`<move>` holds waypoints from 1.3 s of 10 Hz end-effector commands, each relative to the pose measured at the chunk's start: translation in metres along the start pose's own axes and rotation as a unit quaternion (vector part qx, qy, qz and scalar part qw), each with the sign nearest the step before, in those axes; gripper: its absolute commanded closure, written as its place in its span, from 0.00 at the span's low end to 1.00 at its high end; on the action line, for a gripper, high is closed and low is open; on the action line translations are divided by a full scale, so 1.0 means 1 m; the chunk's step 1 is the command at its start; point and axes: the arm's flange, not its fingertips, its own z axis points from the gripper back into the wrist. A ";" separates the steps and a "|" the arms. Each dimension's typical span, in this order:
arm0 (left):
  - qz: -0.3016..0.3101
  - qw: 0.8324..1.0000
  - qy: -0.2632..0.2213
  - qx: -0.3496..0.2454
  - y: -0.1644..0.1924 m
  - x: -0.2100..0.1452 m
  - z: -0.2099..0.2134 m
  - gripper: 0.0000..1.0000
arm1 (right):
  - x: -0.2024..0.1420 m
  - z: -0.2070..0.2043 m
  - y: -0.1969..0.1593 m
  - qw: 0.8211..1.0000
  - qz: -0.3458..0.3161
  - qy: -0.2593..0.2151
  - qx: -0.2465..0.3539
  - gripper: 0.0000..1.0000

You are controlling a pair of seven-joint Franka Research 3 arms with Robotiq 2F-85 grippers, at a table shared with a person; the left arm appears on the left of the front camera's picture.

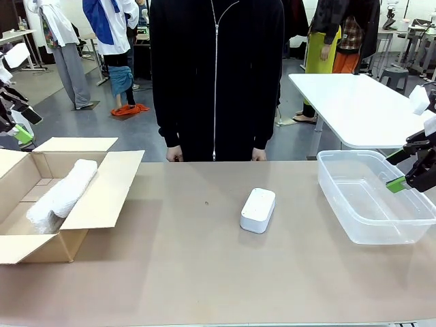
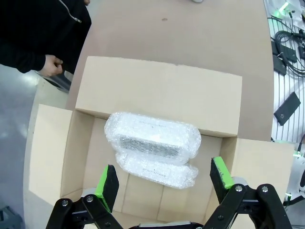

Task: Separate and place wrapped and unwrapped clocks.
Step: Pick up the Digital clock indicated by the person.

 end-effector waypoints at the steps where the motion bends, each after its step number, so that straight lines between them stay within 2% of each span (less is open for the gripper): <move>1: -0.008 1.000 -0.020 -0.006 0.006 0.000 -0.001 0.00 | -0.001 -0.003 -0.002 1.000 0.004 -0.017 0.008 0.00; 3: -0.018 0.999 -0.031 -0.009 0.008 0.000 -0.002 0.00 | -0.001 -0.003 -0.002 1.000 0.004 -0.017 0.008 0.00; 4: -0.044 0.997 -0.066 -0.005 0.005 0.000 0.001 0.00 | -0.001 -0.003 -0.002 1.000 0.004 -0.017 0.008 0.00; 6: -0.073 0.993 -0.092 0.014 0.000 0.004 0.007 0.00 | -0.001 -0.003 -0.002 1.000 0.004 -0.017 0.008 0.00; 8: -0.058 0.994 -0.091 0.020 0.001 0.002 0.007 0.00 | -0.001 -0.003 -0.002 1.000 0.004 -0.017 0.008 0.00; 9: -0.051 0.993 -0.107 0.024 0.002 0.002 0.006 0.00 | -0.001 -0.003 -0.002 1.000 0.004 -0.017 0.008 0.00; 10: -0.056 0.995 -0.079 0.015 0.000 0.007 0.009 0.00 | -0.001 -0.003 -0.002 1.000 0.004 -0.017 0.008 0.00; 13: -0.056 0.995 -0.079 0.015 0.000 0.007 0.009 0.00 | -0.001 -0.003 -0.002 1.000 0.004 -0.017 0.008 0.00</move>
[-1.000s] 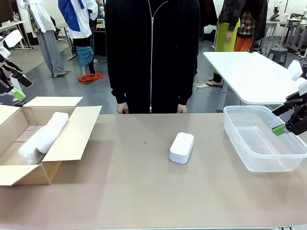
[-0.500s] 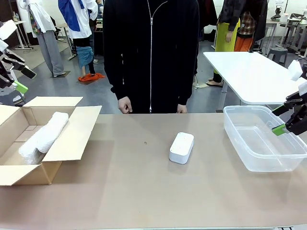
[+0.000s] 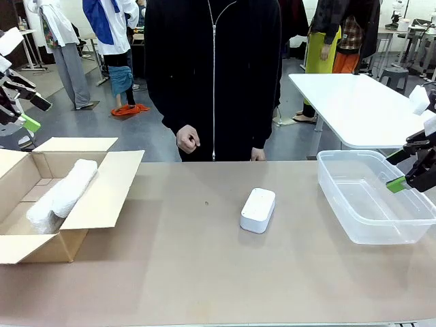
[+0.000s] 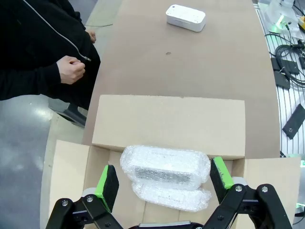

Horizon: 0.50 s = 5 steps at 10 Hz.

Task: Separate and place wrapped and unwrapped clocks.
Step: Pick up the Digital clock indicated by the person.

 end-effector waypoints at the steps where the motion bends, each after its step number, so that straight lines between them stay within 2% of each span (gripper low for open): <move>1: -0.003 1.000 0.003 -0.001 0.000 -0.001 0.002 0.00 | -0.001 -0.003 -0.002 1.000 0.004 -0.017 0.008 0.00; 5: -0.003 1.000 0.003 -0.001 0.000 -0.001 0.002 0.00 | -0.001 -0.003 -0.002 1.000 0.004 -0.017 0.008 0.00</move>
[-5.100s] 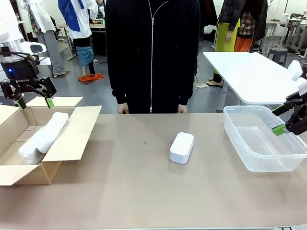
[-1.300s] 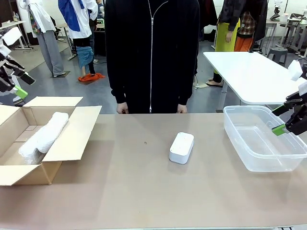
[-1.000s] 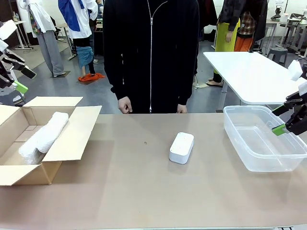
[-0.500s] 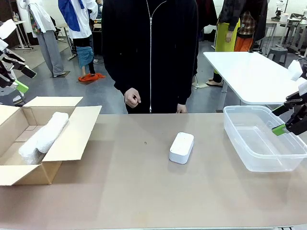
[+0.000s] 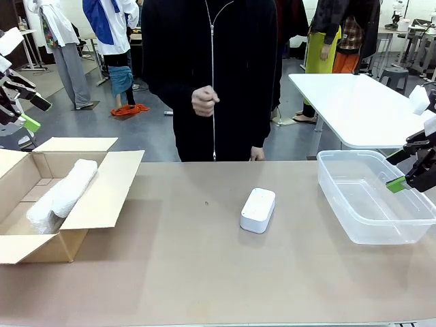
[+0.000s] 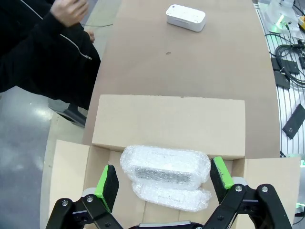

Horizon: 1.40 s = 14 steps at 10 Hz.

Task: Separate and place wrapped and unwrapped clocks.
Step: Pick up the Digital clock indicated by the person.

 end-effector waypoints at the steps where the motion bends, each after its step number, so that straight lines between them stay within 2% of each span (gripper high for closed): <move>1: -0.003 1.000 0.002 -0.001 0.000 -0.001 0.001 0.00 | -0.001 -0.003 -0.002 1.000 0.004 -0.017 0.008 0.00; 12: -0.003 1.000 0.002 -0.001 0.000 -0.001 0.001 0.00 | -0.001 -0.003 -0.002 1.000 0.004 -0.017 0.008 0.00; 13: -0.003 1.000 0.002 -0.001 0.000 -0.001 0.001 0.00 | 0.000 0.000 0.000 1.000 0.000 0.000 0.000 0.00; 14: -0.003 1.000 0.002 -0.001 0.000 -0.001 0.001 0.00 | 0.021 -0.003 -0.007 0.999 0.027 0.011 0.013 0.00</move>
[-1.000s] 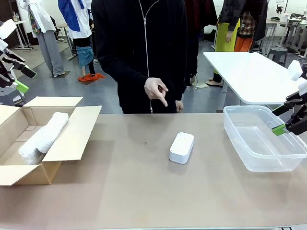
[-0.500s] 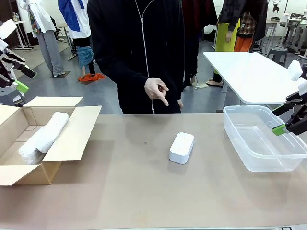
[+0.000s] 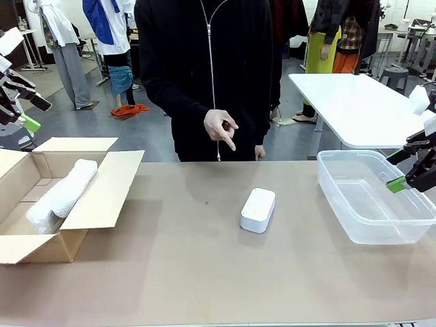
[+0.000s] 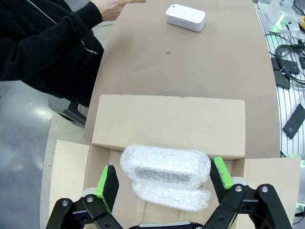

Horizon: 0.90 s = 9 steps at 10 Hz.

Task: Separate and place wrapped and unwrapped clocks.
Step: Pick up the Digital clock indicated by the person.

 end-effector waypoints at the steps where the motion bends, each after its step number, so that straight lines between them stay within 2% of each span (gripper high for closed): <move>1: -0.003 1.000 0.002 -0.001 0.000 -0.001 0.001 0.00 | 0.039 -0.009 -0.013 0.998 0.049 0.032 0.035 0.00; 4: -0.003 1.000 0.002 -0.001 0.000 -0.001 0.001 0.00 | 0.112 -0.034 -0.022 0.976 0.176 0.100 0.079 0.00; 5: -0.003 1.000 0.002 -0.001 0.000 -0.001 0.001 0.00 | 0.128 -0.043 -0.024 0.971 0.191 0.113 0.088 0.00; 7: -0.003 1.000 0.002 -0.001 0.000 -0.001 0.001 0.00 | 0.157 -0.066 -0.028 0.972 0.164 0.128 0.109 0.00; 9: -0.003 1.000 0.002 -0.001 0.000 -0.001 0.001 0.00 | 0.188 -0.107 -0.029 0.952 0.226 0.147 0.145 0.00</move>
